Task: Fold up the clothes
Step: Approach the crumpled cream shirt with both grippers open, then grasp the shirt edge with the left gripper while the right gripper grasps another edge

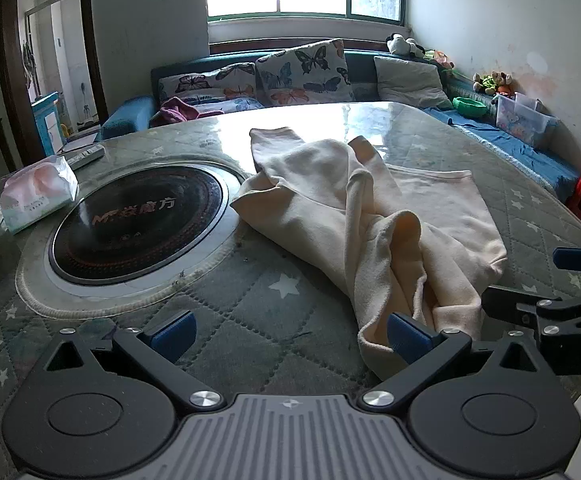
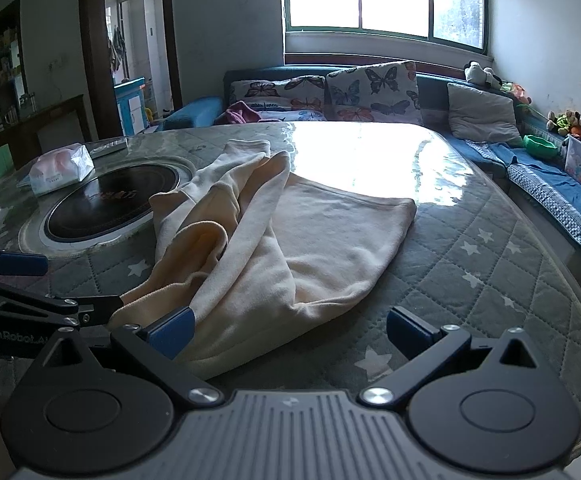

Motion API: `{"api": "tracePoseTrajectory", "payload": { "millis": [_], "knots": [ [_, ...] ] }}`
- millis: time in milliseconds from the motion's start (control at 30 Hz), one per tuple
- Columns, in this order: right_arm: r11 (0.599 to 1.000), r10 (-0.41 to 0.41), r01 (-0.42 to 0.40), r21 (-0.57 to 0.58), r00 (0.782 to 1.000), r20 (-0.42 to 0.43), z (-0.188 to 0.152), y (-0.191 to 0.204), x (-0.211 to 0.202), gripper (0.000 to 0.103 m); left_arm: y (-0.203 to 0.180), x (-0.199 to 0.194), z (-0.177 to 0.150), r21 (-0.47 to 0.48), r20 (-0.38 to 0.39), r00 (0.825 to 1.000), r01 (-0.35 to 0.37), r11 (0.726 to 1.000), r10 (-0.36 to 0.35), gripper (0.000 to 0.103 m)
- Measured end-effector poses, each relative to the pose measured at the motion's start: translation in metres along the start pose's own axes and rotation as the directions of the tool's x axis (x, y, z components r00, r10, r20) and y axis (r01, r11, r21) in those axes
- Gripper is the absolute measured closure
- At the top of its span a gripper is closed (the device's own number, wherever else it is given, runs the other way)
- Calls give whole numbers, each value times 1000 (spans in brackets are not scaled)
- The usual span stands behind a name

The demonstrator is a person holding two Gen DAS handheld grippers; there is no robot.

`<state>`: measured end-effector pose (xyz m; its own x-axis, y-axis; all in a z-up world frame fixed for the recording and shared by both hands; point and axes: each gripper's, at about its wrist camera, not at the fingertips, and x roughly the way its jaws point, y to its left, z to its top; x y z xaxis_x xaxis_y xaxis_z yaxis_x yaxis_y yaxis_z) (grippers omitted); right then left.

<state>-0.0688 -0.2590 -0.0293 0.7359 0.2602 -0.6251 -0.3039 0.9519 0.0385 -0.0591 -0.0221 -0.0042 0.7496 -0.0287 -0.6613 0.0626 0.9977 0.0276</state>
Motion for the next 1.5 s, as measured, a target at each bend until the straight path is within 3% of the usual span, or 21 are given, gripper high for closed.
{"api": "tracePoseTrajectory", "payload": {
  "millis": [900,1133,1367,1500],
  "knots": [
    [1000,29,-29,-6,999,-14,25,-6,22,0,15,16,33,-1,30,999,-12,1000,12,0],
    [999,34,-35,-20,999,-16,45,-12,38,0,10,27,54,35,66,997,25,999,-27,1],
    [999,32,-32,5,999,-20,61,-28,56,2,-1,49,87,73,101,986,123,990,-130,20],
    [1000,19,-19,21,1000,-21,70,-39,64,5,-11,71,102,101,84,984,151,983,-159,24]
  ]
}}
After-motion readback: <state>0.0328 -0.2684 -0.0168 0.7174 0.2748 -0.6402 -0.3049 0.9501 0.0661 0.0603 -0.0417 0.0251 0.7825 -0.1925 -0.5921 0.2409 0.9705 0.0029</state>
